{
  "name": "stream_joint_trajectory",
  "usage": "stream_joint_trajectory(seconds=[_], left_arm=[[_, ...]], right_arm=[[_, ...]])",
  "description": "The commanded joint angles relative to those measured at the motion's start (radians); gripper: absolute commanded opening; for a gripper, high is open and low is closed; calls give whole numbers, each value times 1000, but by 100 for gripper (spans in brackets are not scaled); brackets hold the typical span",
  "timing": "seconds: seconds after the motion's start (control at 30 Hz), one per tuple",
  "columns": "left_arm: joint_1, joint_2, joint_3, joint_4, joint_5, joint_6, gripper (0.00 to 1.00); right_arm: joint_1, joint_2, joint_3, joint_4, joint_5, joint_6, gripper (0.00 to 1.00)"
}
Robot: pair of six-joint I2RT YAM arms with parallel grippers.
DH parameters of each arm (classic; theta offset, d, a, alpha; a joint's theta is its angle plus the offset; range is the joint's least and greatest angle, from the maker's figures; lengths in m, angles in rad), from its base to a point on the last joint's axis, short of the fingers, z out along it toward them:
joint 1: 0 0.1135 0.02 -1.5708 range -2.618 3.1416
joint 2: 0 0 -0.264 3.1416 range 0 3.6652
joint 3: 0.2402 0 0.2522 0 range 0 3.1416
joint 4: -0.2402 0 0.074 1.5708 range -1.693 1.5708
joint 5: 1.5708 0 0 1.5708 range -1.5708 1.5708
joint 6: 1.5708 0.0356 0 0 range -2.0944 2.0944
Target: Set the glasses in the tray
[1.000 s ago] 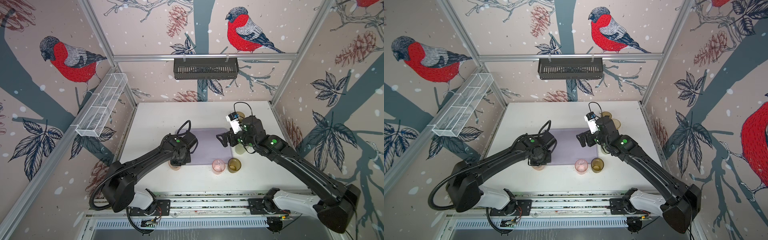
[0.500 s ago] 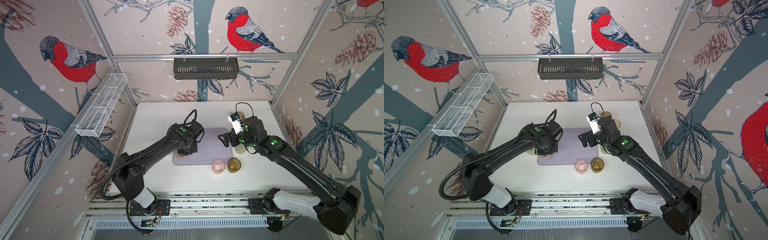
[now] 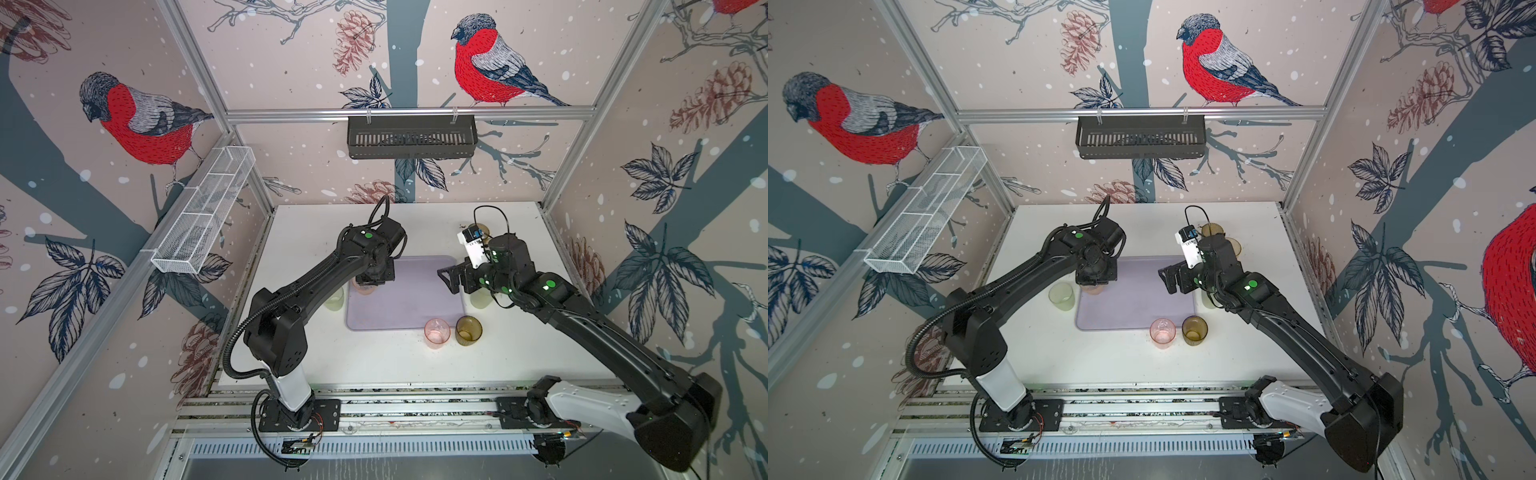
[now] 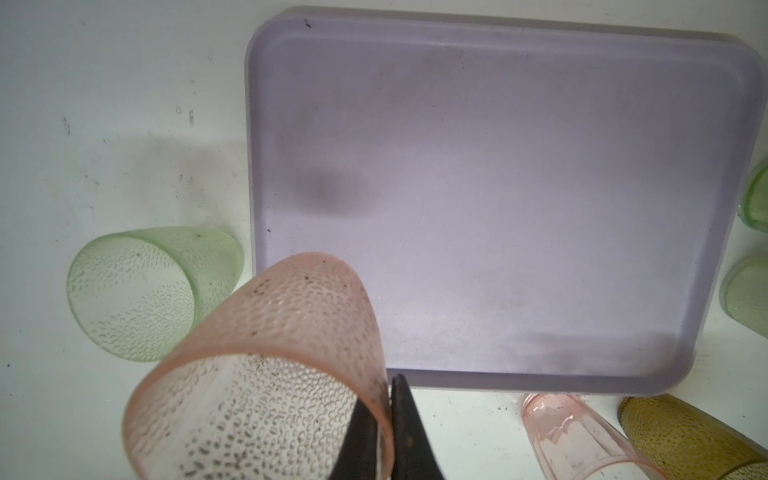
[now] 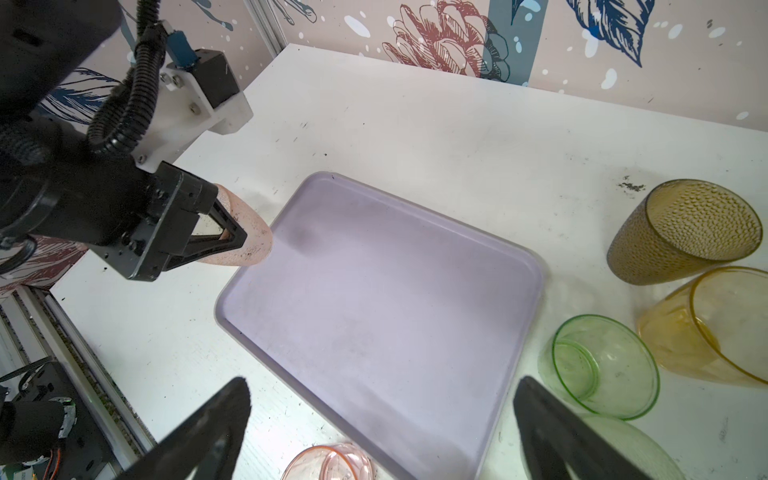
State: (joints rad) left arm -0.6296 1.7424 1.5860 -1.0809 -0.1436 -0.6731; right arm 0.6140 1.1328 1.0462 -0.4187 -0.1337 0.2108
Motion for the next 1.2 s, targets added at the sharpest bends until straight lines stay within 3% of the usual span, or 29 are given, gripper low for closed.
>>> stream_joint_trajectory(seconds=[0.0, 0.6, 1.17], left_arm=[[20, 23, 28, -22, -27, 36, 4], [113, 146, 92, 34, 17, 128, 3], [147, 248, 154, 66, 65, 147, 3]], right_arm=[[-2, 4, 8, 15, -12, 5, 100], [-5, 7, 7, 11, -8, -7, 100], [75, -93, -121, 209, -198, -82, 99]])
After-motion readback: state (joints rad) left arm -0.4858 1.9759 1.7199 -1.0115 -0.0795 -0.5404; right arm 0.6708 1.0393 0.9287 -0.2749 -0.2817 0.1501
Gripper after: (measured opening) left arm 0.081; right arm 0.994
